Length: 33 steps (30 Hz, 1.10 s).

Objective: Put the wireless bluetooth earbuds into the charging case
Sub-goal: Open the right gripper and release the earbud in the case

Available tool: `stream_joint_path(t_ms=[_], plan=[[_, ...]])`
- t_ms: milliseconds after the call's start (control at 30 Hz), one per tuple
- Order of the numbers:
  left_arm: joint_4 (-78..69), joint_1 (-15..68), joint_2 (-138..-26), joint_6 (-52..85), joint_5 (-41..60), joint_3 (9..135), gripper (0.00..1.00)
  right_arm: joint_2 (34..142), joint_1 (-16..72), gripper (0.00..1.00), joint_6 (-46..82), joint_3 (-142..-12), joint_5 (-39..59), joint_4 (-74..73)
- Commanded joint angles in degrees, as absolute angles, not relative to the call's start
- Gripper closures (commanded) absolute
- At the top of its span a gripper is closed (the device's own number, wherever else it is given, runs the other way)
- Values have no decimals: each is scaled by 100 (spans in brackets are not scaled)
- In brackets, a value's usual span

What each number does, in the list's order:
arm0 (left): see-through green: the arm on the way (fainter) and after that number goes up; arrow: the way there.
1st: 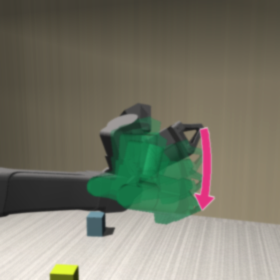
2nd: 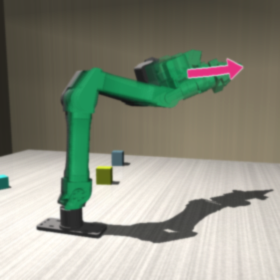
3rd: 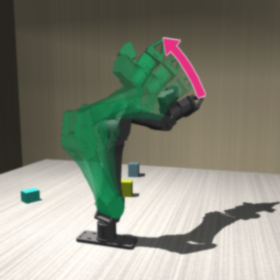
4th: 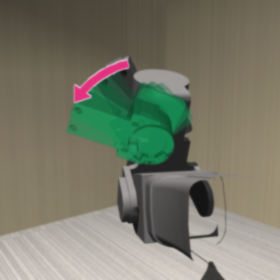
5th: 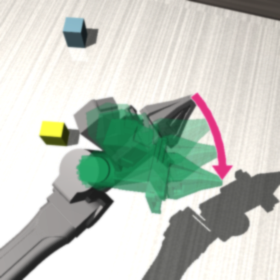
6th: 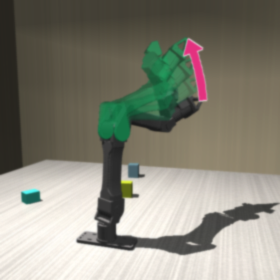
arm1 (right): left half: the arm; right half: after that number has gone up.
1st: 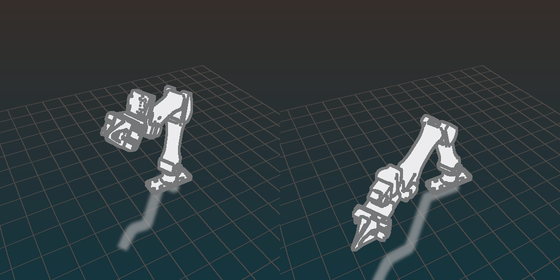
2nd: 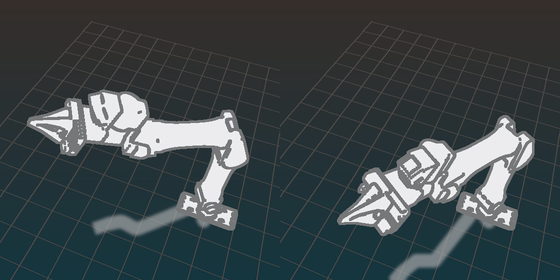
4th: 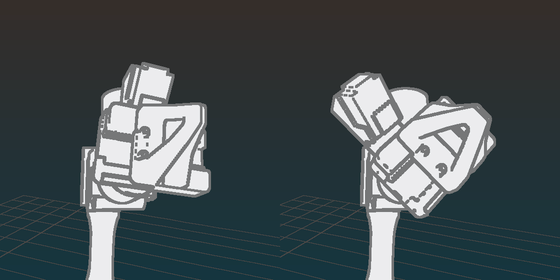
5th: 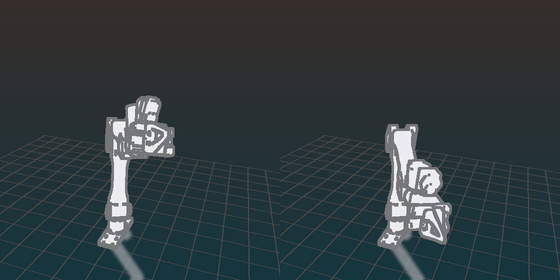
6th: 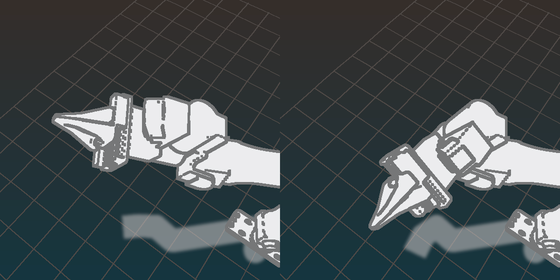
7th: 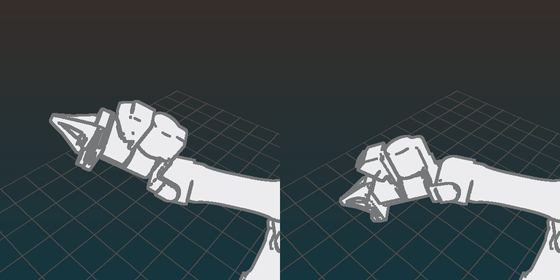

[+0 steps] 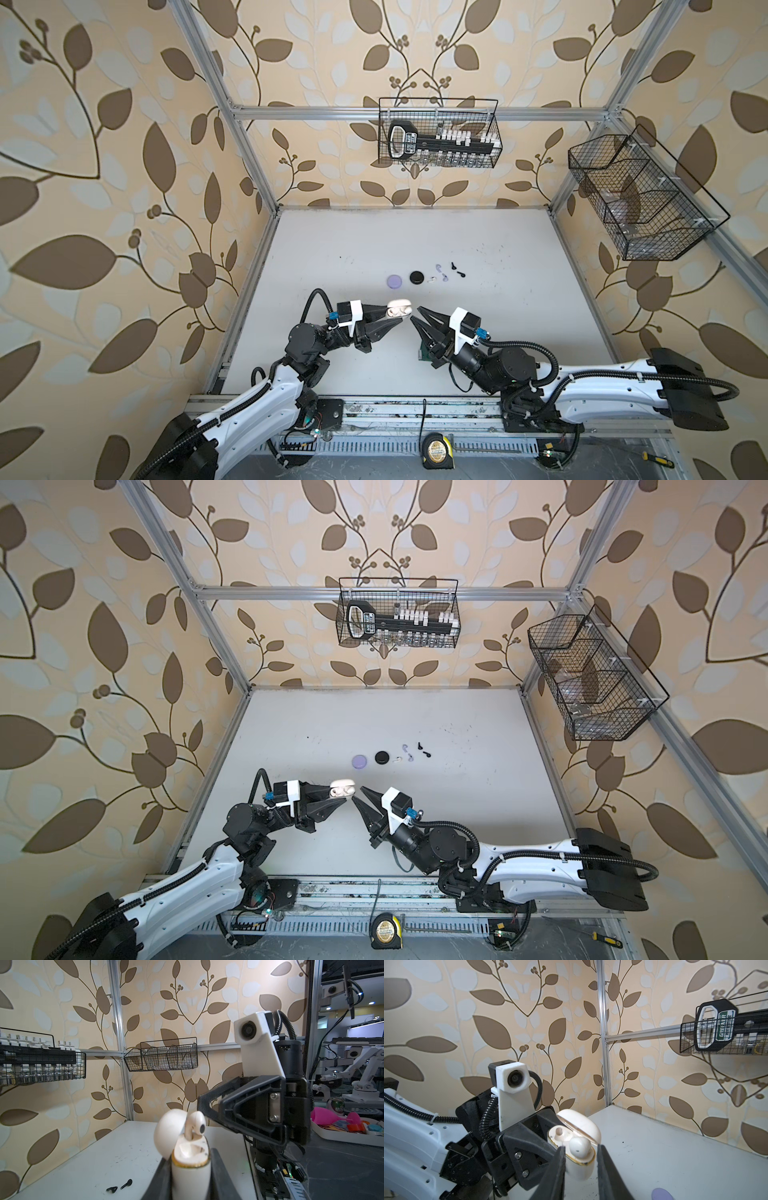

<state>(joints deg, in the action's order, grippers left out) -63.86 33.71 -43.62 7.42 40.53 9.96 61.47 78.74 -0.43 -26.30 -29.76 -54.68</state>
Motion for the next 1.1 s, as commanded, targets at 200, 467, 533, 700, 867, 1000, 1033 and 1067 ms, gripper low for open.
stream_joint_path(t_ms=[200, 467, 533, 700, 867, 1000, 1033, 1067], plan=[[-6724, 3377, -4358, 563, 4363, 1160, 100, 6315, 7785, 78, 153, -3022, -3034, -5065], [-6732, 3377, -4395, 470, 4447, 1152, 100, 6464, 7769, 83, 372, -3254, -3167, -4750], [-6732, 3380, -4409, 457, 4447, 1151, 100, 6527, 7763, 85, 446, -3320, -3217, -4658], [-6743, 3377, -4412, 444, 4430, 1146, 100, 6592, 7787, 87, 567, -3418, -3496, -4512], [-6665, 3375, -4377, 409, 4290, 1144, 100, 6445, 7809, 76, 592, -3359, -3621, -4473], [-6588, 3379, -4366, 379, 4228, 1160, 100, 6253, 7840, 76, 532, -3230, -3602, -4549], [-6570, 3377, -4364, 369, 4221, 1159, 100, 6190, 7846, 76, 509, -3202, -3578, -4561], [-6553, 3379, -4368, 349, 4225, 1169, 100, 6114, 7846, 76, 503, -3178, -3545, -4561]])
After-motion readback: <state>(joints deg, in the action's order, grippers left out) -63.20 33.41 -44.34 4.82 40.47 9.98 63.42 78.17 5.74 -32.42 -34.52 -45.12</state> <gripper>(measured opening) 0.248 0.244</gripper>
